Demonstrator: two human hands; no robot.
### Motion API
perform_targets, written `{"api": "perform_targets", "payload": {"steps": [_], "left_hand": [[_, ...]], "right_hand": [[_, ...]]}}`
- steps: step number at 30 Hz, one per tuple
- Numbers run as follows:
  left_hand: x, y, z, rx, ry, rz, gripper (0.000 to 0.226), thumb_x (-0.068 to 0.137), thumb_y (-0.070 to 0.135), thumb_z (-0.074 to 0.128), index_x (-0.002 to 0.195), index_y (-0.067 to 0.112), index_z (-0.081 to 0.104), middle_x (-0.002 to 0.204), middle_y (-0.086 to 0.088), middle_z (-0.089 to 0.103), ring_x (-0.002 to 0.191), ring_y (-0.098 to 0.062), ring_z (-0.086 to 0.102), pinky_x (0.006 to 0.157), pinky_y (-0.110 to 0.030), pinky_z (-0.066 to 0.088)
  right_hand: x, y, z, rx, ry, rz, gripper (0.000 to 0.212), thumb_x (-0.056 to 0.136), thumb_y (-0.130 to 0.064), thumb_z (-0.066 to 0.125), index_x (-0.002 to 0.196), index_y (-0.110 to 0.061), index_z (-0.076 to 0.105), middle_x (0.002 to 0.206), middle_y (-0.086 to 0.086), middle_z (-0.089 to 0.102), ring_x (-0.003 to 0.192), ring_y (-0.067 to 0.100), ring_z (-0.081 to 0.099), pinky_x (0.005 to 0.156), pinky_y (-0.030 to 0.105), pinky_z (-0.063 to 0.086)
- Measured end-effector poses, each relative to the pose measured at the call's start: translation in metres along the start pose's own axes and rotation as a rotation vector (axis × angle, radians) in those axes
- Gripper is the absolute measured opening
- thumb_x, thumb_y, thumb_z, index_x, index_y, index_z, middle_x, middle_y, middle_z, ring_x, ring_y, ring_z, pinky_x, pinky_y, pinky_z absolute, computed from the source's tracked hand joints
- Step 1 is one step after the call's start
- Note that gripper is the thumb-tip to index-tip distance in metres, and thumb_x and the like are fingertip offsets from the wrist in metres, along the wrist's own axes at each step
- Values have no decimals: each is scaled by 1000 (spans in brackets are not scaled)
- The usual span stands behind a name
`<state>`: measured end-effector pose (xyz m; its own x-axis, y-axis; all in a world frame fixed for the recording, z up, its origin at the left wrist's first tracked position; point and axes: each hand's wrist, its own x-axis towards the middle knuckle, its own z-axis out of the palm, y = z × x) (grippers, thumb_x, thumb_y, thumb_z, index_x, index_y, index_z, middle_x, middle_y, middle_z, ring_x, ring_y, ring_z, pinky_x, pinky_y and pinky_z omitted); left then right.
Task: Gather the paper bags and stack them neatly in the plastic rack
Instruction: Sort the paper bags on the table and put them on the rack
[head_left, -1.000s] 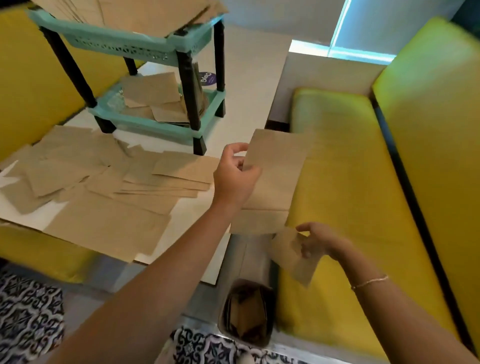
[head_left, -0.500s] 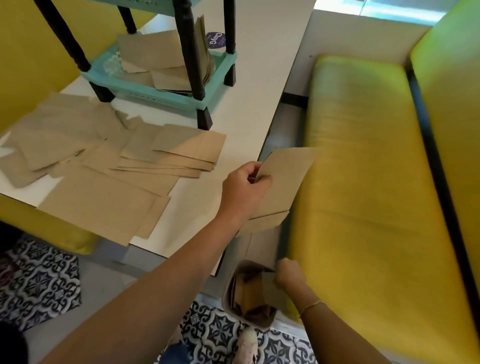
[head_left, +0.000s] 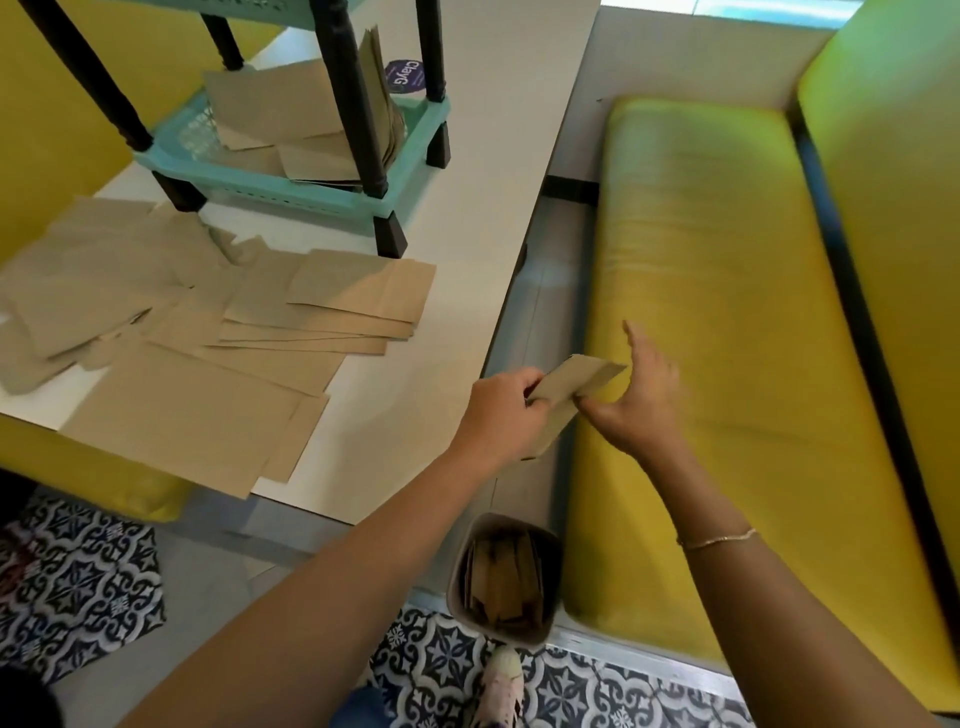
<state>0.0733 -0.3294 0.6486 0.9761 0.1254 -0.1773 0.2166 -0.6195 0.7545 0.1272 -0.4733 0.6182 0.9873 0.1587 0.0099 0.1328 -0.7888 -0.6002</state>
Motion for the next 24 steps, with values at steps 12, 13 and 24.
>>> {"api": "perform_targets", "payload": {"steps": [12,13,24], "left_hand": [[-12,-20,0,11,-14,34,32,91,16,58,123,17,56,115,1,61,94,-2,51,71,-4,38],[-13,-21,-2,9,3,46,30,92,15,58,122,16,57,114,1,62,93,-2,51,67,-2,38],[-33,-39,-45,-49,184,-4,26,92,18,57,118,18,59,112,3,63,90,-4,55,71,-4,40]], "right_hand": [[-59,44,82,-379,-676,99,28,87,-6,46,109,-5,63,108,14,66,102,29,60,76,31,46],[-66,49,92,-380,-707,126,27,88,-6,45,108,-4,62,108,14,65,101,28,60,71,30,45],[-54,10,116,-281,-659,131,37,93,-23,53,127,-8,53,122,11,60,109,24,58,92,31,51]]}}
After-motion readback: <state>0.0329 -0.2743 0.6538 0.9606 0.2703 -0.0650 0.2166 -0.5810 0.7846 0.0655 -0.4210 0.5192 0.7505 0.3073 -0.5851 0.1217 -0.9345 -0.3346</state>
